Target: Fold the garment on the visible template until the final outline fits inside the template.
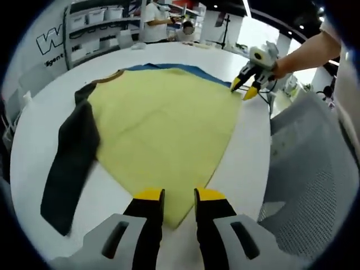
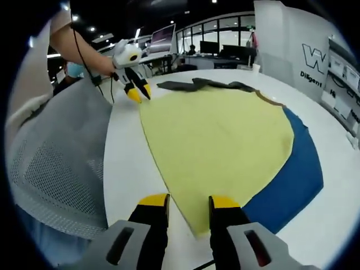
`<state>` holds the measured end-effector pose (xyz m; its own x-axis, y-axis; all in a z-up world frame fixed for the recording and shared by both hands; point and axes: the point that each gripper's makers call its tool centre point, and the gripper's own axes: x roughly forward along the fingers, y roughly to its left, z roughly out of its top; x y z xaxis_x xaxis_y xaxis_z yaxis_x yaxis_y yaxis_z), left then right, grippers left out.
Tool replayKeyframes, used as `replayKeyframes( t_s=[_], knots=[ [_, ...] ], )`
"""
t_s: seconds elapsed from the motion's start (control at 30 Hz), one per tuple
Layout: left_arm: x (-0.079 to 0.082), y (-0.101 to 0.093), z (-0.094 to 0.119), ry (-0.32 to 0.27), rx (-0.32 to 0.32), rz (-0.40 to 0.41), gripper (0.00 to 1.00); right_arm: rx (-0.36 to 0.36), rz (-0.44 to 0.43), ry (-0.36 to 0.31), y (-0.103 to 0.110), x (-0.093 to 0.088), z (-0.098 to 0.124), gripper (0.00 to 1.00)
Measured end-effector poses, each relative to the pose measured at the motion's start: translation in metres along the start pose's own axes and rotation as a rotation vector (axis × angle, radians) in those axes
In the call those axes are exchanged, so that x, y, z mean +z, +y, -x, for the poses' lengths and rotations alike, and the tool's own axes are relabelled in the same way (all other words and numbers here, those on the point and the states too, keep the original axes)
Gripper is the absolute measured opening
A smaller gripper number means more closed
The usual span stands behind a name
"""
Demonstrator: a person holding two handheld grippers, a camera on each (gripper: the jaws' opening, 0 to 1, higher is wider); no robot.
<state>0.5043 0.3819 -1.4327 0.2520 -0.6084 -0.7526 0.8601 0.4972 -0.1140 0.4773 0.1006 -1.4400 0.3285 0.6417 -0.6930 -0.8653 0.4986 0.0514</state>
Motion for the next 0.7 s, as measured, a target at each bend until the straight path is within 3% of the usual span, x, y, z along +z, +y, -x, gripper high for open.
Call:
replayKeyframes(
  t_s=[0.3, 0.7],
  knots=[
    [-0.015, -0.001, -0.002, 0.04, -0.003, -0.054, 0.18, -0.013, 0.008, 0.018, -0.001, -0.011, 0.003, 0.21],
    [-0.02, 0.004, 0.002, 0.055, 0.03, -0.126, 0.11, -0.048, 0.041, 0.033, -0.006, -0.012, 0.004, 0.11]
  ],
)
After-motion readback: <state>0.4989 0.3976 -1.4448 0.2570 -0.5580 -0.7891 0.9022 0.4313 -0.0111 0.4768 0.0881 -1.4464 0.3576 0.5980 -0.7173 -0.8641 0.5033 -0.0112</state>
